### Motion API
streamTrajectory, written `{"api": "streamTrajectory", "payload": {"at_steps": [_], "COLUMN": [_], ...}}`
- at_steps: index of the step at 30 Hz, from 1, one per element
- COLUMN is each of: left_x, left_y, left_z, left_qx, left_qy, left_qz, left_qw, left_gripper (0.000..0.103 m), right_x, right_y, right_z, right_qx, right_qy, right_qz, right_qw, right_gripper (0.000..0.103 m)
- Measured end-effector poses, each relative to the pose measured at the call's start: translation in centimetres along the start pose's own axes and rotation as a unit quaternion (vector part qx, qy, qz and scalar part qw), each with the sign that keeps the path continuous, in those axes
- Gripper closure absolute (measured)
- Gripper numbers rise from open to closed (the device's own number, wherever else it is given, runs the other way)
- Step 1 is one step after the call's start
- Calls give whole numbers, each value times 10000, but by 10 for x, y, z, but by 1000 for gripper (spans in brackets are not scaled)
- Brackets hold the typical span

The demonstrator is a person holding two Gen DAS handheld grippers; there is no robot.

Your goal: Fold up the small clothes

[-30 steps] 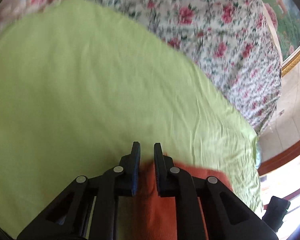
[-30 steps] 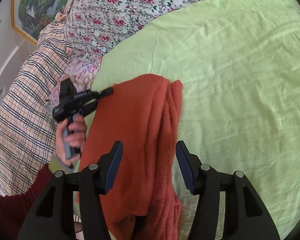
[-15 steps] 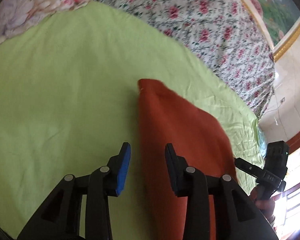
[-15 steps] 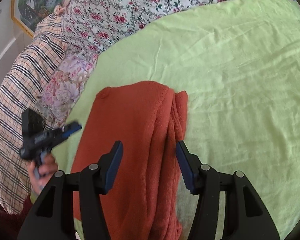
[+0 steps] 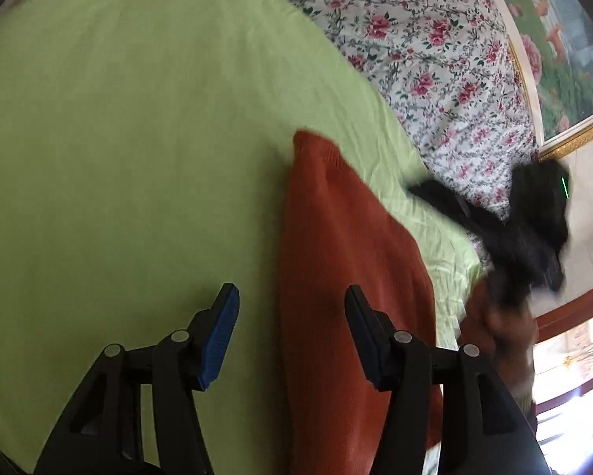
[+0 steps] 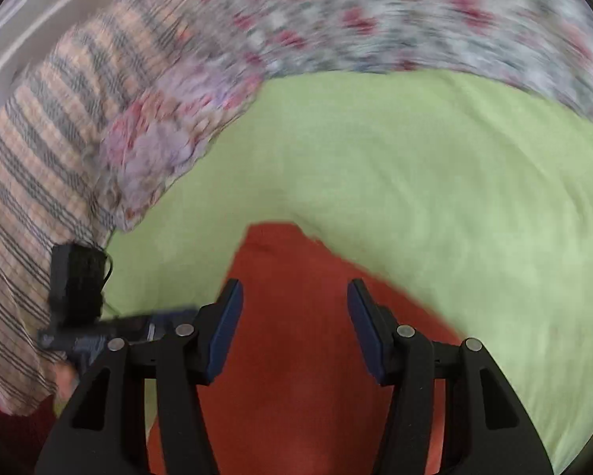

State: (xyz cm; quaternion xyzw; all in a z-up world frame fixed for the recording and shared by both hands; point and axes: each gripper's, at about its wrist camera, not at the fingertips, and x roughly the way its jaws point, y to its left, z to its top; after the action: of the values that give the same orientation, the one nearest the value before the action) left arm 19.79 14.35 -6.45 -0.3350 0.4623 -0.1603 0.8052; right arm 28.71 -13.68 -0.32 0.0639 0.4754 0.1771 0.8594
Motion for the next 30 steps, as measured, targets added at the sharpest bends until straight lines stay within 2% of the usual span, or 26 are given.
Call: {"api": "streamTrajectory", "payload": {"at_steps": [3,6,8,9,10,11,12,14,16,18,20,21,23,26,29,30], "left_x": [-7,-10,-10,-9,-9,-9,-10,-10,-11,-11,-13,-16,-24,-35,-42,-44], "left_y": [2,2,0,-1,-3,-6,-9,-15,-23,-27,-31,-33,-38,-38,-38,-39], "left_z": [-25,-50,-62,-67,-72,-76,-81,-85,-89,-96,-102,-106,-116,-131,-148,-154], "left_qx": [-8,23,126,168,206,257,312,428,641,711,744,803,975,1088,1179,1235], "left_qy": [136,392,493,524,534,529,526,532,522,570,642,654,623,647,652,638], "left_qz": [-95,-248,-266,-239,-215,-198,-183,-124,-79,-51,-56,-23,82,103,133,152], "left_qw": [9999,9989,9983,9982,9981,9981,9980,9976,9966,9958,9951,9946,9932,9919,9908,9902], "left_gripper": [47,46,45,45,46,46,46,46,46,46,46,46,46,46,46,46], "right_x": [41,81,102,112,119,123,121,110,91,81,82,80,64,19,-25,-41], "right_y": [21,30,36,38,41,43,47,46,33,13,-3,-11,-21,-30,-30,-29], "right_z": [25,37,36,35,30,25,21,21,28,31,26,22,15,-1,-37,-53], "right_qx": [-718,-1180,-1503,-1604,-1675,-1734,-1839,-1676,-1159,-530,-130,125,480,963,1164,1241], "right_qy": [258,823,1163,1378,1586,1747,1660,1401,913,521,430,388,117,-268,-420,-458], "right_qz": [97,263,148,79,49,59,-65,-162,-205,-371,-381,-417,-619,-532,-422,-412], "right_qw": [9970,9892,9817,9773,9730,9692,9688,9757,9888,9965,9983,9983,9969,9936,9914,9904], "right_gripper": [42,42,42,49,63,89,89,90,91,91,89,84,83,80,79,71]}}
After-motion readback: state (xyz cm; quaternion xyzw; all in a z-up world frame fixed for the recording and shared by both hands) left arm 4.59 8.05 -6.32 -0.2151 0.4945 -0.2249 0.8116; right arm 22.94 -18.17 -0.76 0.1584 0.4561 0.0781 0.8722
